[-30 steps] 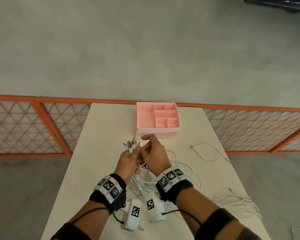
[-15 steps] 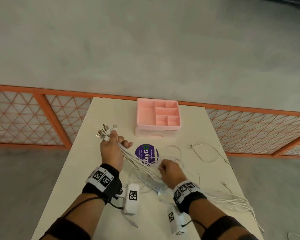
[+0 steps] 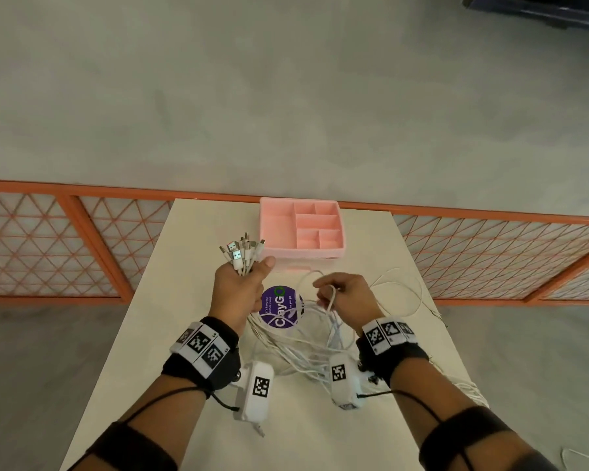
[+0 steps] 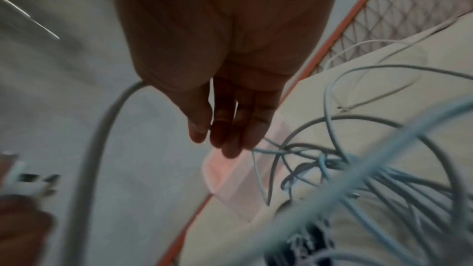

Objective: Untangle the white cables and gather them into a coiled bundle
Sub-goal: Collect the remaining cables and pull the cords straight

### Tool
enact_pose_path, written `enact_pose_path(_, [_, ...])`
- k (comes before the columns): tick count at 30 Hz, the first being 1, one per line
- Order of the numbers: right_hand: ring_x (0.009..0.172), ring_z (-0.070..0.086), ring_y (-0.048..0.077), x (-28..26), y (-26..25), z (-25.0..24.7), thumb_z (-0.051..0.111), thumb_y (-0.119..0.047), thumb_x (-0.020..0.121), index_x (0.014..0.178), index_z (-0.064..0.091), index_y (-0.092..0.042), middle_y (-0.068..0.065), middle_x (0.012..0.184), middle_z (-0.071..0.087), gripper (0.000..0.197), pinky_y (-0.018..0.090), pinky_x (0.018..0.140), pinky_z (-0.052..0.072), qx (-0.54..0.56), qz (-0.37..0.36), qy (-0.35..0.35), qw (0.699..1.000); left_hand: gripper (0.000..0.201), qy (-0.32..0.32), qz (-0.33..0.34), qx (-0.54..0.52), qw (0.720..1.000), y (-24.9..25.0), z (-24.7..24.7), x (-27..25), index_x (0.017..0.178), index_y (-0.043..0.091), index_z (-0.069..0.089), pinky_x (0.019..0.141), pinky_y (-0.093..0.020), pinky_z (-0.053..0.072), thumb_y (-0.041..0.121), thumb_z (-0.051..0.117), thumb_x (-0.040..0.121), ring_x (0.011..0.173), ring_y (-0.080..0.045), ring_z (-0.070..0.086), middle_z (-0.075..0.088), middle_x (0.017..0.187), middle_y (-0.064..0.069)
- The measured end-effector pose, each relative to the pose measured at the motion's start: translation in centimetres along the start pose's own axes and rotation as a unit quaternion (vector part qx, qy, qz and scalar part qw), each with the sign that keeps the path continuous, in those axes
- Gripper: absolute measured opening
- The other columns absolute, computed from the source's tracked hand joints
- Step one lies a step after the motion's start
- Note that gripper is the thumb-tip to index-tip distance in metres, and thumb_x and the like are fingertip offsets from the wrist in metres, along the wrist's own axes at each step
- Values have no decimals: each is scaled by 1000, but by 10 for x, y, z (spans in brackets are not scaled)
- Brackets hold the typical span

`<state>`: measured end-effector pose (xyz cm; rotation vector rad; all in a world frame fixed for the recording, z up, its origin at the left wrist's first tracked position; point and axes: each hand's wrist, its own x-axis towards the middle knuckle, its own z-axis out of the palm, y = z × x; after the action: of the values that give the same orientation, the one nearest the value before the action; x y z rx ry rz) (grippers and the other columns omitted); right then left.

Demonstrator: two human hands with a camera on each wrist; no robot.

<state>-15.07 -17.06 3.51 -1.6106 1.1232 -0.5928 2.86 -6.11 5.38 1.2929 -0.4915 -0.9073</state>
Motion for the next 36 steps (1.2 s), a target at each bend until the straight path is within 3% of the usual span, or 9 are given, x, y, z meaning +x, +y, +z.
enact_pose_path(8, [82,70,28,-26,-66,14,54,8,93,99,71,1,17,84,70,18,35,79,57,185,-53,-150,970,24,-17,23,-17,999,0,15,-6,100,-6,67,39,-17,25,17,70,92,37,-6,28,39,51,3])
enact_pose_path(12, [79,70,23,-27,-79,19,53,10,93,96,72,-1,18,85,72,22,36,80,59,221,-98,-130,961,26,-53,26,-67,996,-2,14,-12,102,-4,63,41,-18,23,20,67,93,41,-7,26,49,79,-15])
enact_pose_path(18, [73,66,28,-21,-99,14,54,7,94,99,70,3,19,79,68,17,34,70,55,211,-176,-63,959,17,-80,7,-33,996,-10,6,-14,84,13,75,46,-25,17,29,71,90,45,-13,21,49,84,-13])
enact_pose_path(21, [75,66,31,-16,-113,1,54,6,94,100,69,4,21,80,67,16,35,71,55,268,-208,-41,940,26,-73,-11,-19,997,-21,2,-17,82,6,71,46,-22,23,32,72,83,41,-10,25,55,65,-9])
enact_pose_path(24, [76,67,31,-16,-117,-5,54,9,93,99,68,5,22,80,67,16,33,72,56,277,-211,-43,936,14,-37,-35,-27,998,-26,-4,-11,84,10,71,46,-22,25,22,71,90,42,-9,26,58,78,-14])
enact_pose_path(29, [86,67,31,-10,-83,-17,41,20,80,74,72,-7,16,80,71,41,39,79,54,-21,-33,-52,998,7,85,-42,-59,994,-22,-11,4,85,13,68,37,-16,28,14,71,91,38,-5,31,67,73,-3])
enact_pose_path(32, [66,54,15,-7,-57,-21,42,8,83,72,70,-18,1,73,61,40,23,60,42,-235,49,-75,968,7,104,-37,-31,993,-25,-11,8,84,14,70,38,-16,28,16,75,88,38,-7,32,63,75,-9])
enact_pose_path(34, [66,51,12,-6,-48,-12,44,3,83,83,62,-18,4,86,60,28,22,58,36,-242,17,-20,970,9,102,-43,3,994,-30,-9,10,82,11,72,39,-17,27,17,78,85,38,-10,31,59,77,-14])
enact_pose_path(36, [94,55,20,-7,-44,1,52,0,81,94,56,-15,7,106,57,21,28,77,43,-257,-87,75,959,10,82,-55,30,995,-33,-6,9,82,10,72,40,-17,26,16,80,83,37,-10,29,60,74,-14])
